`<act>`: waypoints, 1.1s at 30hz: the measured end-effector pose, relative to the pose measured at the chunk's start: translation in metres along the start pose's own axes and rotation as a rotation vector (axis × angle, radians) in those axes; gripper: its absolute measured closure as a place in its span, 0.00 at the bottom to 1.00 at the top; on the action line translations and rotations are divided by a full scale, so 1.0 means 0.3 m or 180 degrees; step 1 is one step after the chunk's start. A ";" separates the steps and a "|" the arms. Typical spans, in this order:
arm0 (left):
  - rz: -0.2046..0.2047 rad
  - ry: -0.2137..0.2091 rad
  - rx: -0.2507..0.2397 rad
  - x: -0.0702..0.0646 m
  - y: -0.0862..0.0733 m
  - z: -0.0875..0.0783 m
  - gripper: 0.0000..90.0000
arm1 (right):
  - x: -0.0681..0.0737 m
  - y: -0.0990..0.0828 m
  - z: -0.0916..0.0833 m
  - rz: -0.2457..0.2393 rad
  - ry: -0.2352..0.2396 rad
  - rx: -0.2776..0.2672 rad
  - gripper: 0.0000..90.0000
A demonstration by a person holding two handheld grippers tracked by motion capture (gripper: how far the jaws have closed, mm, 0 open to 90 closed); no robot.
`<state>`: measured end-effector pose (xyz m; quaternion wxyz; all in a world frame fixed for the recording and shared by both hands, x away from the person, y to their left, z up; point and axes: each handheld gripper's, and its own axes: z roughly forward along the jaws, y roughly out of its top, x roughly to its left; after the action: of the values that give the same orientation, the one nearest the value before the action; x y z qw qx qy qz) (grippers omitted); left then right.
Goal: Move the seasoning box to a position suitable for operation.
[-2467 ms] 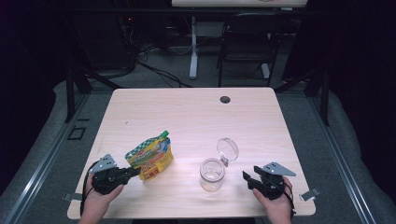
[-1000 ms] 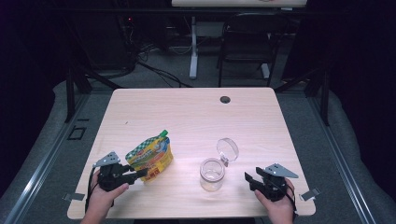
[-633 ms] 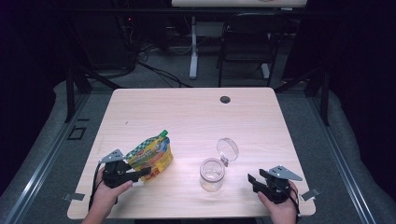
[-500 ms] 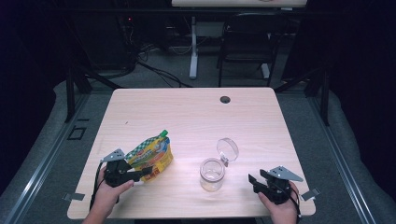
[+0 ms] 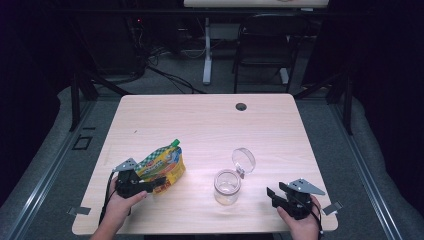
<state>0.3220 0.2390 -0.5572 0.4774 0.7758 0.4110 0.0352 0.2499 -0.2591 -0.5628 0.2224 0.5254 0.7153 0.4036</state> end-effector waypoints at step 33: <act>-0.0023 -0.0033 0.0148 0.023 -0.021 0.080 0.51 | -0.007 -0.010 -0.013 0.0033 -0.0022 -0.0010 0.51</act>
<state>0.3335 0.2280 -0.5774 0.4615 0.7854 0.4120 0.0198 0.2459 -0.2627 -0.5633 0.2236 0.5301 0.7111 0.4040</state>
